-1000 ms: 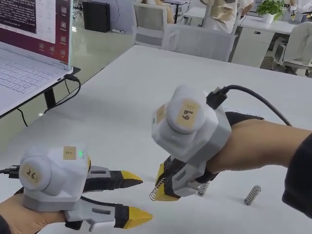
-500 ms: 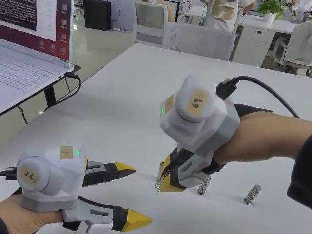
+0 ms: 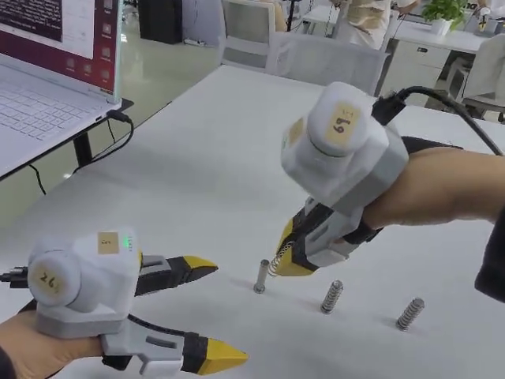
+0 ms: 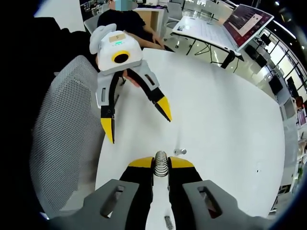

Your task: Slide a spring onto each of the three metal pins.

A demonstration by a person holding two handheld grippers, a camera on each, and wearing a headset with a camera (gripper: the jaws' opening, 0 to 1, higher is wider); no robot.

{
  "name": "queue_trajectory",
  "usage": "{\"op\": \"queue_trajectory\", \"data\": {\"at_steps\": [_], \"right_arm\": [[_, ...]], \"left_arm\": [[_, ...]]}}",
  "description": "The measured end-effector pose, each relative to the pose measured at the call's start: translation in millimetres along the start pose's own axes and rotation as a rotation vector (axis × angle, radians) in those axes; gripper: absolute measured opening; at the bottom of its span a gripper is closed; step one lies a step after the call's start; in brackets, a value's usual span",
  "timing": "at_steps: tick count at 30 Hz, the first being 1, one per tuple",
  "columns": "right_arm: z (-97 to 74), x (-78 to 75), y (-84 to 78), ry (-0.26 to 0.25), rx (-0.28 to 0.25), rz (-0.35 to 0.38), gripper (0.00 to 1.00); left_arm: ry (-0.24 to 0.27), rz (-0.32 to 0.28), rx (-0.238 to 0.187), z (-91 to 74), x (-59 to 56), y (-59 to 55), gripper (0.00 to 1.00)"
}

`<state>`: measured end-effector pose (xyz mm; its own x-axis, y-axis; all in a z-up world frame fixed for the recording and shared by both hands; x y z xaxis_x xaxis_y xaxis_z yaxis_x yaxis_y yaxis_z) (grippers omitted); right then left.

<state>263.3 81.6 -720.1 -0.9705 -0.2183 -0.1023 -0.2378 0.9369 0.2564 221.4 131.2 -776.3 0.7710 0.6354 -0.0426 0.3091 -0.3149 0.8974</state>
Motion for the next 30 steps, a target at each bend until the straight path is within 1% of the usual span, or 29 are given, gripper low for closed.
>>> {"op": "queue_trajectory", "data": {"at_steps": [5, 7, 14, 16, 19, 26, 30], "right_arm": [[0.4, -7.5, -0.5, 0.001, 0.011, 0.001, 0.09], [1.8, -11.1, -1.0, 0.0, 0.023, -0.002, 0.09], [5.0, -27.2, 1.9, 0.004, 0.039, 0.003, 0.09], [8.1, -30.9, 2.8, 0.011, 0.043, 0.007, 0.09], [15.9, -35.2, 1.4, 0.022, 0.064, 0.008, 0.09], [31.8, -40.9, -1.1, 0.043, 0.1, 0.008, 0.09], [37.5, -42.9, -1.7, 0.052, 0.11, 0.011, 0.09]], "left_arm": [[0.004, -0.001, -0.003, -0.8, -1.1, 1.4, 0.68], [0.005, -0.002, -0.001, -0.6, -1.8, 1.1, 0.68], [0.005, -0.004, 0.003, 0.1, -3.4, -0.6, 0.68], [0.008, -0.005, 0.001, -0.4, -3.4, -0.1, 0.68], [0.013, -0.003, 0.0, -1.8, -2.7, -0.2, 0.68], [0.021, 0.0, 0.006, -3.5, -3.8, -1.0, 0.68], [0.026, 0.005, 0.011, -4.7, -1.9, -3.1, 0.68]]}}
Point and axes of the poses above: the centre of the closed fingertips' face, and the gripper's own axes: z roughly forward along the fingers, x roughly to its left, y roughly out of its top, the point moved 2 cm from there along -z, roughly backward along the fingers, and after that the axes turned 9 degrees about x, right-handed, at the moved point
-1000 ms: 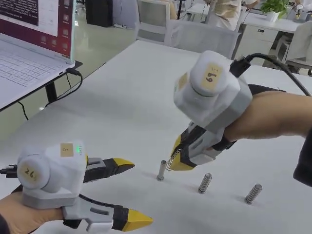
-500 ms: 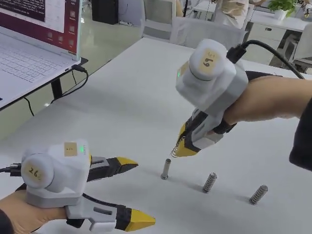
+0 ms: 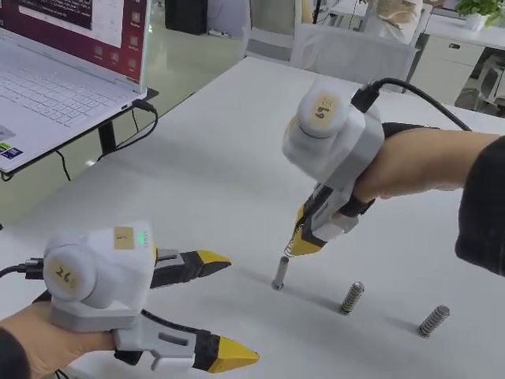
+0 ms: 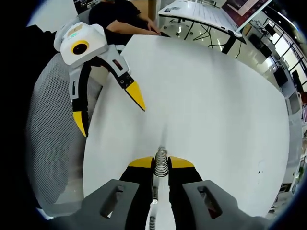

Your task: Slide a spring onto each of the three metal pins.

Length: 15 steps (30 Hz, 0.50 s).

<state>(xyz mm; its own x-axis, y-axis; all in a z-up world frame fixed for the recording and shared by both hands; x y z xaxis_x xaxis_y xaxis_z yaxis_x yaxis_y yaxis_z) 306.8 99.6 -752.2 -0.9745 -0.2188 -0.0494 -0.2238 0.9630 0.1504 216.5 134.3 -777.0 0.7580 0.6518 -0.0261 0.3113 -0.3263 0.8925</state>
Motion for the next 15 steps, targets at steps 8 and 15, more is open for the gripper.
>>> {"op": "queue_trajectory", "data": {"at_steps": [8, 15], "right_arm": [[8.3, -2.0, 0.6, 0.011, 0.016, 0.002, 0.09], [11.1, -3.5, 0.5, 0.017, 0.02, 0.004, 0.09]], "left_arm": [[0.005, 0.014, 0.012, -0.9, 5.0, -3.9, 0.68], [0.014, 0.047, 0.041, 0.3, 7.5, -9.7, 0.69]]}}
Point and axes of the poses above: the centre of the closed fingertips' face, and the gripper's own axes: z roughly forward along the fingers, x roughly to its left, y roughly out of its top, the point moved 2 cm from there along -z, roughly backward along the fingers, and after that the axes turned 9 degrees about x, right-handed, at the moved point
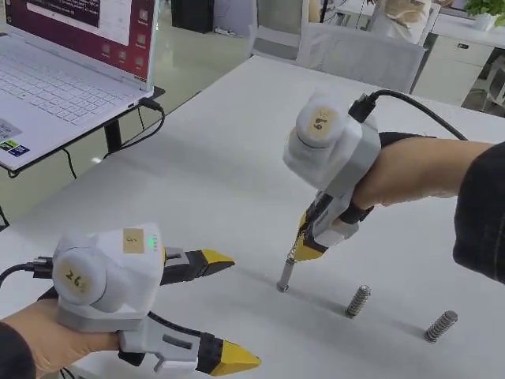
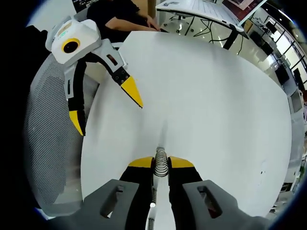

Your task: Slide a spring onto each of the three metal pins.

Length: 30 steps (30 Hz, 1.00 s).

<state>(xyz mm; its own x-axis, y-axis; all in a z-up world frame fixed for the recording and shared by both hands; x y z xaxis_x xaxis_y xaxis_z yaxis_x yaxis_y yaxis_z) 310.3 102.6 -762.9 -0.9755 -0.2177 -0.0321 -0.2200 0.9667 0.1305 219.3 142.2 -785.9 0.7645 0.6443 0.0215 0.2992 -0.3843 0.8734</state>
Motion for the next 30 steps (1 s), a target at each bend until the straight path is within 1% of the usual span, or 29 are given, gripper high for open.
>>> {"op": "queue_trajectory", "data": {"at_steps": [3, 10, 13, 17, 25, 30], "right_arm": [[1.5, 0.5, -0.3, 0.002, 0.004, -0.002, 0.09], [2.9, -0.1, -0.4, 0.003, 0.004, -0.003, 0.09], [4.7, 0.2, -1.2, 0.006, 0.009, -0.005, 0.09], [5.8, 0.2, -0.4, 0.009, 0.008, -0.006, 0.09], [9.6, -1.0, -2.0, 0.008, 0.021, -0.009, 0.09], [11.2, -1.3, -0.4, 0.014, 0.018, -0.006, 0.09]], "left_arm": [[0.002, 0.012, 0.012, 0.9, 0.5, -2.1, 0.7], [0.012, 0.046, 0.037, 2.5, 0.4, -2.2, 0.7], [0.014, 0.067, 0.054, 3.6, -1.2, -2.7, 0.71], [0.014, 0.08, 0.068, 4.7, -2.8, -4.4, 0.71], [0.014, 0.085, 0.068, 5.0, -4.2, -3.3, 0.71], [0.014, 0.086, 0.067, 5.0, -3.5, -2.4, 0.71]]}}
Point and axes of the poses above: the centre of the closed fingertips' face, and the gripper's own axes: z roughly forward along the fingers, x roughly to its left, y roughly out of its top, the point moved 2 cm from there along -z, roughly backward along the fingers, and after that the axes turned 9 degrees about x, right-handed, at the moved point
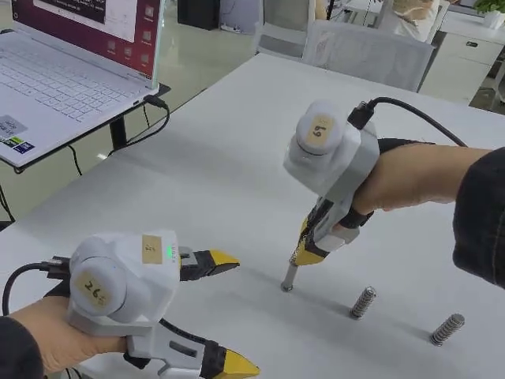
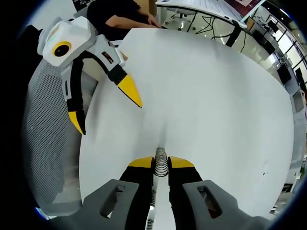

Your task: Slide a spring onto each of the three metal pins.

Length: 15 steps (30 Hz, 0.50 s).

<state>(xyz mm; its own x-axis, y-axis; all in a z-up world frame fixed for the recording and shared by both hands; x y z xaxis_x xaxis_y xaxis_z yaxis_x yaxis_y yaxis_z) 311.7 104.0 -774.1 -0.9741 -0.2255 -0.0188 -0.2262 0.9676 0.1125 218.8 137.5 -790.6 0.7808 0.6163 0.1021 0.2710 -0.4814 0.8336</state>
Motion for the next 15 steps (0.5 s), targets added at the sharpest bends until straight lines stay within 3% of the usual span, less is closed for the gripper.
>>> {"op": "queue_trajectory", "data": {"at_steps": [15], "right_arm": [[14.5, 1.8, 0.3, 0.006, 0.039, -0.014, 0.09]], "left_arm": [[0.004, -0.007, -0.005, -0.3, 0.2, 2.1, 0.7]]}}
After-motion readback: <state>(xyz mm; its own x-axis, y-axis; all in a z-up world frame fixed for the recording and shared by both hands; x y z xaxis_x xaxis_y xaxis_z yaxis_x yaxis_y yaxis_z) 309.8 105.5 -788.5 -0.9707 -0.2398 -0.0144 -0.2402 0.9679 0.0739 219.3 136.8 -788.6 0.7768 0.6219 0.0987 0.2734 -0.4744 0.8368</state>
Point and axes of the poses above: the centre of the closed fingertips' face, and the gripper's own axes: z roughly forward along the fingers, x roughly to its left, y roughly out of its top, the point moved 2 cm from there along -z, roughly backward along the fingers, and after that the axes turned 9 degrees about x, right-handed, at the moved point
